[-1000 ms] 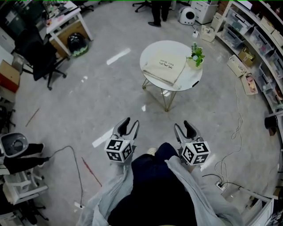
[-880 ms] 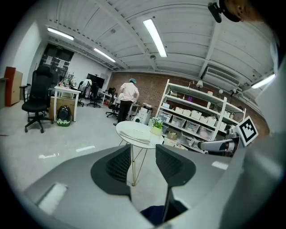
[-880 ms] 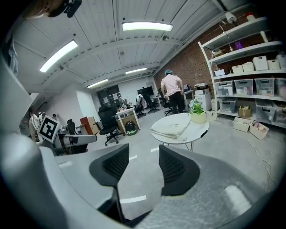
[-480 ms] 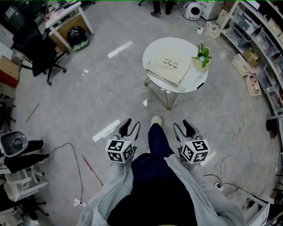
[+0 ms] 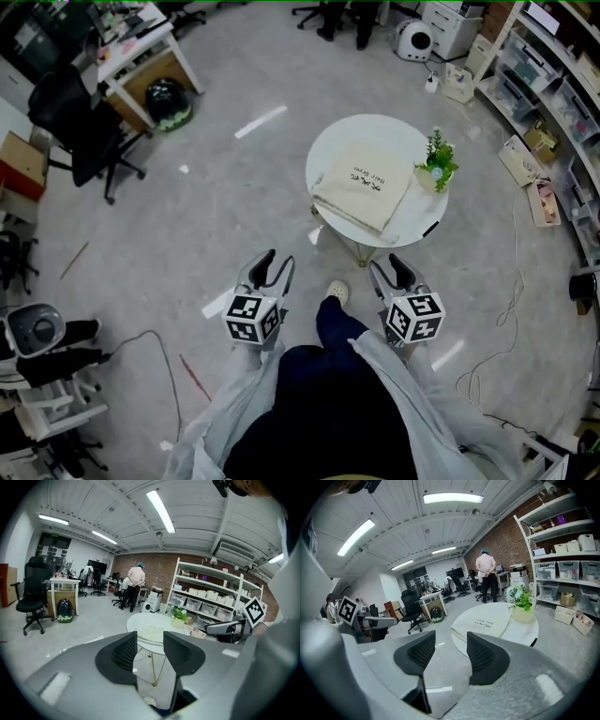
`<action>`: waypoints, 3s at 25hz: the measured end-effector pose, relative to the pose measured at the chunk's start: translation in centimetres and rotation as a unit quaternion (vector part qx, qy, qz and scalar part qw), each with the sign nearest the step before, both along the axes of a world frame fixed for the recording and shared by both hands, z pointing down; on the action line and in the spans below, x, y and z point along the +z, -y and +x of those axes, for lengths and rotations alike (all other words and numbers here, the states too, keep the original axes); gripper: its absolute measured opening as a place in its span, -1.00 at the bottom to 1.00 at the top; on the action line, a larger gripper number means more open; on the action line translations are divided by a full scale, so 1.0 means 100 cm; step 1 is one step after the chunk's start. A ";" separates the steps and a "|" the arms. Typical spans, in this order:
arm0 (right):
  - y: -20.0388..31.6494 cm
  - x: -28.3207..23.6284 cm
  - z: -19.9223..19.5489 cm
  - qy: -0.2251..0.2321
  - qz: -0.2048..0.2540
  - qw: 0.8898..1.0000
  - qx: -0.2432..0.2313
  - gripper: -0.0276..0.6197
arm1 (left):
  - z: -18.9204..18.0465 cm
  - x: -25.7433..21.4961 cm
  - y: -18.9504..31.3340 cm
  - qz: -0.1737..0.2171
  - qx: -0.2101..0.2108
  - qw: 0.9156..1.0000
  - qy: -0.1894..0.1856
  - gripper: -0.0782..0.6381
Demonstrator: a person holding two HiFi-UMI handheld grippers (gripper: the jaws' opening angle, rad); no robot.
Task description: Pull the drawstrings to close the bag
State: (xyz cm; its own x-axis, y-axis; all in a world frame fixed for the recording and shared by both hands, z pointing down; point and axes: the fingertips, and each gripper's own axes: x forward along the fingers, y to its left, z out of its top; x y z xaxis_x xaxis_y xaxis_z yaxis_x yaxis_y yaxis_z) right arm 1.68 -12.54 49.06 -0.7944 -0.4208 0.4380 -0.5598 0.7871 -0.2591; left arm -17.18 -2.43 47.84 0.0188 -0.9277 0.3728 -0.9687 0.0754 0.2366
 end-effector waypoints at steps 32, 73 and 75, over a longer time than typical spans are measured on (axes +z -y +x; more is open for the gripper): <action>0.116 0.049 -0.008 -0.075 -0.033 0.997 -0.008 -0.30 | -0.067 0.046 0.183 -0.101 0.255 0.953 0.128 -0.21; 0.091 0.148 -0.024 -0.349 -0.078 0.930 -0.085 -0.33 | -0.055 0.191 0.213 -0.119 0.669 0.520 0.518 -0.10; 0.089 0.152 -0.024 -0.352 -0.082 0.928 -0.088 -0.34 | -0.056 0.192 0.210 -0.120 0.660 0.528 0.521 -0.15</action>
State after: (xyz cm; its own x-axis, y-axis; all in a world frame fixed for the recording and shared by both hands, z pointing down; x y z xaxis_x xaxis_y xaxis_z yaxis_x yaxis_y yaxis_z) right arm -0.72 -21.47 64.23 -0.3366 -0.1930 0.9217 -0.5017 0.8650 -0.0020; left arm -22.81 -23.43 67.00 0.2589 -0.2852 0.9228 0.1909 -0.9214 -0.3384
